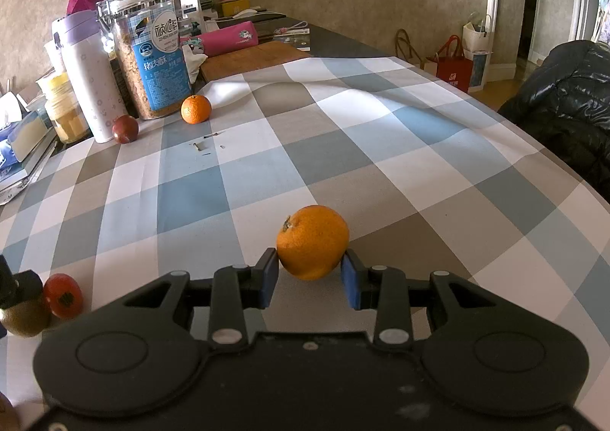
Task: Organize fruits
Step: 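Close the left tool on the kiwi while the right tool closes on the orange, then lift the kiwi with the left tool while the right tool lifts the orange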
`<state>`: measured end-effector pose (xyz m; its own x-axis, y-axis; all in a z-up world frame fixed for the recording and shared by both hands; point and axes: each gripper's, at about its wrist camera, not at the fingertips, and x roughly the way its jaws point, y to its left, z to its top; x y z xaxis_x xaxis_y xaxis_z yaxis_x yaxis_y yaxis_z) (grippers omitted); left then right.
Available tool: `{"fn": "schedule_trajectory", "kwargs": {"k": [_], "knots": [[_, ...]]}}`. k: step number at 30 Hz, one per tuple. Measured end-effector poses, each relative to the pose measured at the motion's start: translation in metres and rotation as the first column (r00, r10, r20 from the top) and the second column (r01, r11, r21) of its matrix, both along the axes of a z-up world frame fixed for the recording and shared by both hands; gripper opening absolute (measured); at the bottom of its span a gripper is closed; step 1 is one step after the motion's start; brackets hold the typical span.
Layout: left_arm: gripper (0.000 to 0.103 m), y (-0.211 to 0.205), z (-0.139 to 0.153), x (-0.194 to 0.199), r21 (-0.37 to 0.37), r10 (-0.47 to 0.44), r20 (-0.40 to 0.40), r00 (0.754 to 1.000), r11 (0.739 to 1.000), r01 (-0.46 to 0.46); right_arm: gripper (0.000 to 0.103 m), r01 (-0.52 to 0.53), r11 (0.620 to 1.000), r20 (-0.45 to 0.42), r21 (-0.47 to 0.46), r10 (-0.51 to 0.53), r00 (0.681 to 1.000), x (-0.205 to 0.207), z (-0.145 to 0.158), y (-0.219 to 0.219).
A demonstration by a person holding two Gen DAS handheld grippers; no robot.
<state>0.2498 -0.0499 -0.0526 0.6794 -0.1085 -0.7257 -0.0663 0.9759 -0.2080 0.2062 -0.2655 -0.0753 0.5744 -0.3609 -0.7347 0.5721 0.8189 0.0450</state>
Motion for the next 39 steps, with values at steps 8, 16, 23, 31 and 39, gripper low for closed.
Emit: {"fn": "schedule_trajectory", "kwargs": {"k": [8,16,23,31,39], "knots": [[0.06,0.008,-0.004,0.003,-0.078,-0.015,0.0,1.0,0.997,0.015,0.036,-0.001,1.0,-0.001,-0.003,0.001,1.0,0.0,-0.001,0.0],[0.058,0.01,0.001,-0.005,-0.1,-0.049,-0.041,0.998,0.994,0.045,0.036,-0.001,1.0,-0.001,-0.003,0.001,1.0,0.0,-0.001,0.001],[0.058,0.008,0.013,-0.031,-0.093,-0.119,-0.061,0.991,0.989,0.113,0.036,-0.002,1.0,-0.002,-0.007,0.002,1.0,0.0,-0.001,0.001],[0.058,-0.003,0.038,-0.076,-0.079,-0.225,0.01,0.974,0.971,0.225,0.036,0.004,1.0,0.003,-0.006,-0.004,1.0,-0.001,-0.001,0.0],[0.058,-0.005,0.053,-0.116,-0.038,-0.28,0.074,0.957,0.958,0.283,0.035,0.012,1.0,0.012,-0.013,-0.012,1.0,-0.002,-0.001,0.001]]}}
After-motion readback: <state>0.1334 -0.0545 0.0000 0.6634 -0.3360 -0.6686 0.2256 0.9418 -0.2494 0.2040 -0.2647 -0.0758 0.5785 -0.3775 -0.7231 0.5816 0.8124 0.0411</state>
